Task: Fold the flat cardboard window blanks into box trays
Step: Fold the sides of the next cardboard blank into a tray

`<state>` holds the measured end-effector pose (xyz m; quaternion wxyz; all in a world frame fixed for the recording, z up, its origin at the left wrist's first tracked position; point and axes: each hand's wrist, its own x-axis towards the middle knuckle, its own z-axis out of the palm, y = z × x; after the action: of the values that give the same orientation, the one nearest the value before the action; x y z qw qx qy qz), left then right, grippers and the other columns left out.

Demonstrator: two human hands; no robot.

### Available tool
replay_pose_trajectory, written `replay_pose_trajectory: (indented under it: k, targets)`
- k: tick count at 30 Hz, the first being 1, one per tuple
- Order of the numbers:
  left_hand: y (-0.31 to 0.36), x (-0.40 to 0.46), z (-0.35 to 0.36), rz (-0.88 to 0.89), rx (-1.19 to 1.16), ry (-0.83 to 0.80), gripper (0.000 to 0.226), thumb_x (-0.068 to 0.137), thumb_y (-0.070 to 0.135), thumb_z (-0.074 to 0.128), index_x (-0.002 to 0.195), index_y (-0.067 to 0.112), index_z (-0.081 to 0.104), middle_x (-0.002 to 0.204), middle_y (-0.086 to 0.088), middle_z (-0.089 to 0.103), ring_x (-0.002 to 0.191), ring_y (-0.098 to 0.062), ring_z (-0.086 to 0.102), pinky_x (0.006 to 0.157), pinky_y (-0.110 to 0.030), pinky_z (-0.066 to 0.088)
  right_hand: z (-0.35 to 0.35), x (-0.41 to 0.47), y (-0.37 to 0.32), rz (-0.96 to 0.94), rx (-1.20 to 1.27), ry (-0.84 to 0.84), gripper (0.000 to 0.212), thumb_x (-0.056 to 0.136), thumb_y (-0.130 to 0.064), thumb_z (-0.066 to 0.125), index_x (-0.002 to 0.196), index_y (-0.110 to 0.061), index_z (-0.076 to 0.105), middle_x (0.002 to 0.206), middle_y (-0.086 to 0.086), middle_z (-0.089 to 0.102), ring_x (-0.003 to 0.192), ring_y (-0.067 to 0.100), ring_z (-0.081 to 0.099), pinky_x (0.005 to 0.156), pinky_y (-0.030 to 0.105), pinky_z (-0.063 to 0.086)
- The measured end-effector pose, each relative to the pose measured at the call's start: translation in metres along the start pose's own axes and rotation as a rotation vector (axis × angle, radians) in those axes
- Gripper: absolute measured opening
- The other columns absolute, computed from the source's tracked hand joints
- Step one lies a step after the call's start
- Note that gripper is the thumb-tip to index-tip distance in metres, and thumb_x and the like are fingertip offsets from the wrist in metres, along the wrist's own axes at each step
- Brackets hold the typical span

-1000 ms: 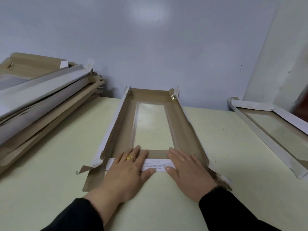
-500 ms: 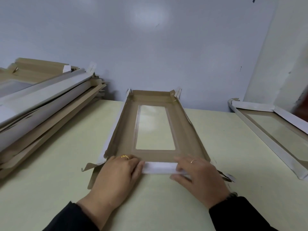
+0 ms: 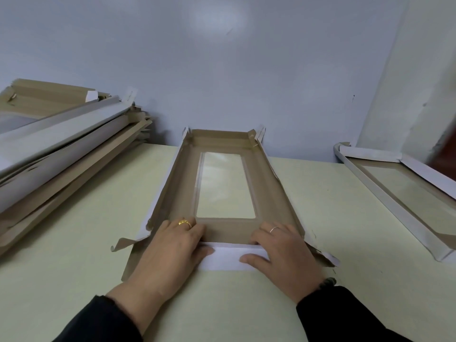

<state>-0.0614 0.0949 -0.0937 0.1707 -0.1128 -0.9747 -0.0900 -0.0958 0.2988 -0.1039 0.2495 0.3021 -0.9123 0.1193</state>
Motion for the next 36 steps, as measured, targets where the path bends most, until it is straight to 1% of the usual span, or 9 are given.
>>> replay_pose_trajectory:
  k: [3, 9, 13, 17, 19, 22, 27, 32, 36]
  targets:
    - [0.001, -0.004, -0.009, 0.091, -0.010, 0.081, 0.023, 0.081, 0.030, 0.068, 0.069, 0.019, 0.052, 0.068, 0.009, 0.046, 0.066, -0.017, 0.051, 0.063, -0.025, 0.031, -0.006, -0.001, -0.003, -0.034, -0.032, 0.063, 0.026, 0.065, -0.037, 0.072, 0.061, -0.015, 0.058, 0.061, -0.005, 0.054, 0.054, 0.018, 0.053, 0.064, 0.027, 0.031]
    - [-0.009, -0.013, -0.031, 0.221, -0.174, 0.313, 0.053, 0.098, 0.046, 0.024, 0.072, 0.016, 0.060, 0.069, 0.007, 0.051, 0.068, -0.013, 0.046, 0.067, -0.031, 0.034, -0.019, -0.013, -0.017, -0.240, -0.227, 0.162, 0.015, 0.066, -0.015, 0.065, 0.058, -0.019, 0.053, 0.058, -0.004, 0.048, 0.050, 0.016, 0.044, 0.053, 0.025, 0.029]
    - [-0.053, -0.017, -0.044, -0.128, -0.387, 0.580, 0.027, 0.095, 0.034, 0.042, 0.077, 0.024, 0.059, 0.074, 0.007, 0.058, 0.076, 0.003, 0.051, 0.067, -0.017, 0.040, -0.022, -0.026, -0.019, -0.357, -0.192, 0.050, 0.015, 0.068, -0.011, 0.055, 0.067, -0.024, 0.063, 0.063, -0.006, 0.051, 0.053, 0.013, 0.047, 0.049, 0.023, 0.041]
    - [-0.096, -0.029, -0.025, -0.293, -0.594, 0.272, 0.046, 0.082, -0.014, 0.056, 0.083, 0.032, 0.065, 0.099, 0.009, 0.067, 0.079, 0.002, 0.058, 0.069, -0.010, 0.042, -0.026, -0.032, -0.018, -0.353, -0.013, -0.152, 0.030, 0.075, -0.051, 0.049, 0.086, -0.034, 0.071, 0.074, -0.013, 0.058, 0.066, 0.005, 0.056, 0.058, 0.013, 0.046]
    - [-0.097, -0.034, -0.019, -0.269, -0.741, 0.050, 0.056, 0.079, -0.023, 0.051, 0.090, 0.027, 0.071, 0.106, 0.009, 0.069, 0.095, -0.007, 0.064, 0.083, -0.023, 0.049, -0.028, -0.033, -0.019, -0.341, 0.043, -0.178, 0.034, 0.076, -0.053, 0.046, 0.088, -0.034, 0.072, 0.074, -0.013, 0.059, 0.068, 0.003, 0.057, 0.060, 0.011, 0.044]
    - [-0.097, -0.032, -0.015, -0.205, -0.803, -0.087, 0.069, 0.077, -0.030, 0.044, 0.087, 0.030, 0.076, 0.111, 0.027, 0.063, 0.104, 0.007, 0.058, 0.084, -0.004, 0.042, -0.028, -0.030, -0.020, -0.329, 0.075, -0.155, 0.032, 0.077, -0.049, 0.047, 0.086, -0.034, 0.074, 0.072, -0.013, 0.059, 0.066, 0.002, 0.057, 0.058, 0.010, 0.042]
    - [-0.108, -0.030, -0.014, -0.175, -0.905, -0.203, 0.061, 0.078, -0.024, 0.053, 0.090, 0.031, 0.076, 0.115, 0.028, 0.061, 0.112, 0.003, 0.056, 0.091, -0.009, 0.043, -0.028, -0.030, -0.021, -0.313, 0.142, -0.149, 0.029, 0.078, -0.045, 0.050, 0.086, -0.031, 0.075, 0.072, -0.010, 0.059, 0.065, 0.004, 0.058, 0.056, 0.013, 0.046]
    - [-0.110, -0.029, -0.023, -0.172, -1.002, -0.281, 0.023, 0.078, 0.029, 0.059, 0.095, 0.030, 0.075, 0.115, 0.017, 0.065, 0.114, 0.005, 0.053, 0.087, -0.003, 0.039, -0.030, -0.030, -0.020, -0.310, 0.176, -0.167, 0.023, 0.079, -0.039, 0.056, 0.088, -0.029, 0.074, 0.073, -0.009, 0.059, 0.065, 0.005, 0.057, 0.055, 0.016, 0.047]
    - [-0.092, -0.026, -0.025, -0.231, -0.906, -0.092, 0.021, 0.081, 0.025, 0.055, 0.085, 0.027, 0.076, 0.092, 0.007, 0.071, 0.079, 0.002, 0.064, 0.069, -0.006, 0.045, -0.031, -0.031, -0.020, -0.302, 0.190, -0.177, 0.017, 0.072, -0.034, 0.068, 0.087, -0.028, 0.075, 0.072, -0.007, 0.059, 0.064, 0.006, 0.057, 0.053, 0.016, 0.047]
